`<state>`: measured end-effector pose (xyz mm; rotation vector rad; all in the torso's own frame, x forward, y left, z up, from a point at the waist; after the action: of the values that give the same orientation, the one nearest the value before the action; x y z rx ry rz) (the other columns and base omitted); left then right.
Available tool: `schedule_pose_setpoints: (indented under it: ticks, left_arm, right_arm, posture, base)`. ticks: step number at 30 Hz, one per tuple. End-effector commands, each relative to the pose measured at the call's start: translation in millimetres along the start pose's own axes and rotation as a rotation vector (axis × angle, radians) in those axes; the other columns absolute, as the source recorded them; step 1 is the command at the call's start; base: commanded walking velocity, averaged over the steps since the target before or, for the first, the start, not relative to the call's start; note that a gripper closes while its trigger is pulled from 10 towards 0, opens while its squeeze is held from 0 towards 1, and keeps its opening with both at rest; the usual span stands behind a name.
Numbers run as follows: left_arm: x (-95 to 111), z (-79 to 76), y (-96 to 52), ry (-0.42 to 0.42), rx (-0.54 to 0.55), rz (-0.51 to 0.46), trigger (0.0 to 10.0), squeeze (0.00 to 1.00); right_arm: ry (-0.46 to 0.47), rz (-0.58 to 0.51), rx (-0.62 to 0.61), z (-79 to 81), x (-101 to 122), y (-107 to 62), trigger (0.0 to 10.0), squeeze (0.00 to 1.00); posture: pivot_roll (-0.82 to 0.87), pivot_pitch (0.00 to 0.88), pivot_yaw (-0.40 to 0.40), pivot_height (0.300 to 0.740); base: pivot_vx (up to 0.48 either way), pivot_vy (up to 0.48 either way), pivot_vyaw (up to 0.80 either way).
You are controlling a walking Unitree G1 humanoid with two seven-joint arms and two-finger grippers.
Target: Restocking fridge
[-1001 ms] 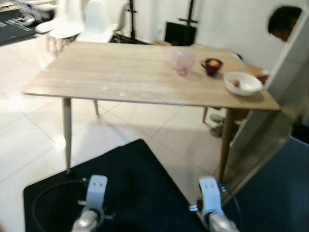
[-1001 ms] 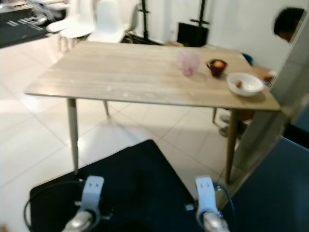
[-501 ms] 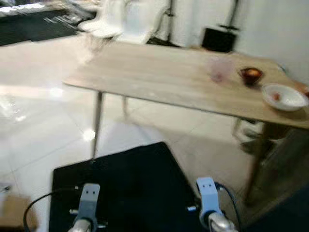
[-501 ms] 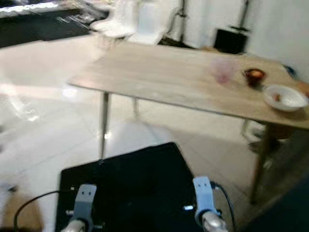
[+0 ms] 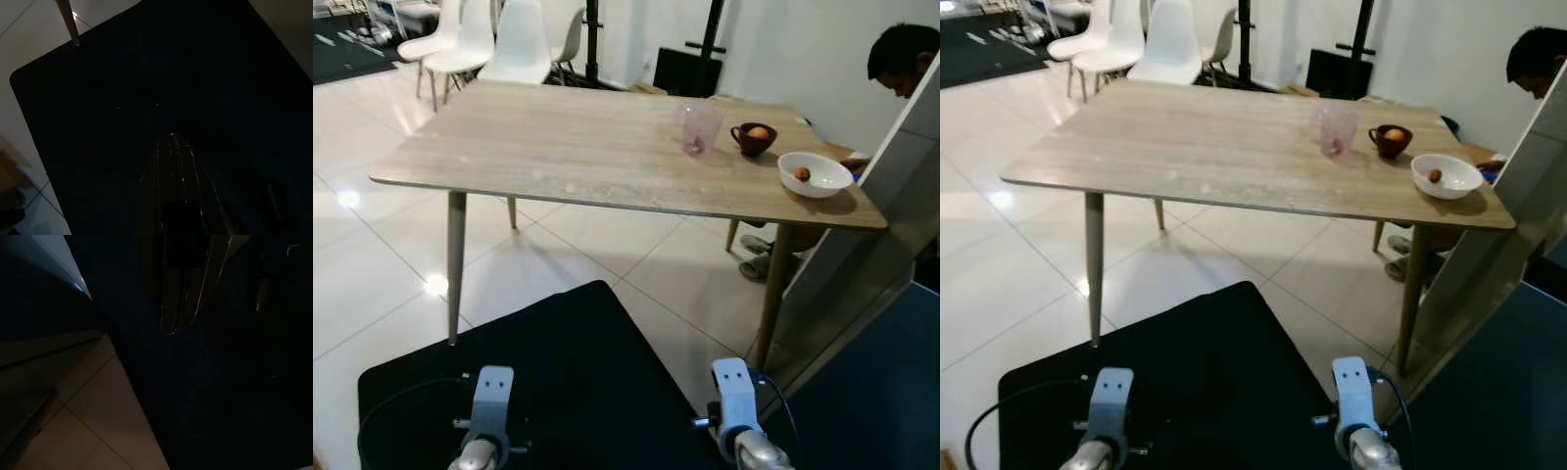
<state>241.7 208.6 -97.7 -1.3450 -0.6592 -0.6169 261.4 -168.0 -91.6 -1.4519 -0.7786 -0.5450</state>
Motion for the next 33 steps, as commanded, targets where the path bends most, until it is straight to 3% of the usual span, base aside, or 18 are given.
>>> schedule_pose_setpoints:
  ticks: [1, 7, 33]
  left_arm:
    - [-5.7, 0.3, -1.4, -0.014, 0.013, 0.016, 10.0, 0.0]
    - [-3.1, -1.1, -1.7, -0.045, 0.012, -0.006, 10.0, 0.0]
    - [-7.1, -5.1, -2.7, -0.028, -0.012, 0.007, 10.0, 0.0]
  right_arm:
    - [-0.002, -0.007, 0.004, 1.4, 1.2, 0.2, 10.0, 0.0]
    - [0.001, 0.004, 0.0, -0.4, -2.7, -0.9, 10.0, 0.0]
    - [0.014, -0.002, -0.001, 0.2, -3.0, -1.3, 10.0, 0.0]
  posture:
    - [-0.07, 0.056, -0.036, 0.707]
    - [-0.07, 0.06, -0.034, 0.707]
    - [-0.07, 0.07, -0.03, 0.707]
  base:
    - [0.0, 0.0, 0.0]
    - [0.096, 0.0, 0.0]
    - [0.367, 0.0, 0.0]
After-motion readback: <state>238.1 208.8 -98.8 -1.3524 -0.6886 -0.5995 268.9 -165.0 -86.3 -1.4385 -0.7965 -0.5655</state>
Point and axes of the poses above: a point about 5 cm out from each wrist's last joint towards the gripper, its own y axis pointing out of the wrist towards the gripper, its own x axis along the axis of the wrist's last joint, z = x × y, the point moved 5 cm from there along y, pointing out of the wrist towards the gripper, and after that the axes turned 2 degrees about -y, right-handed, at the moved point
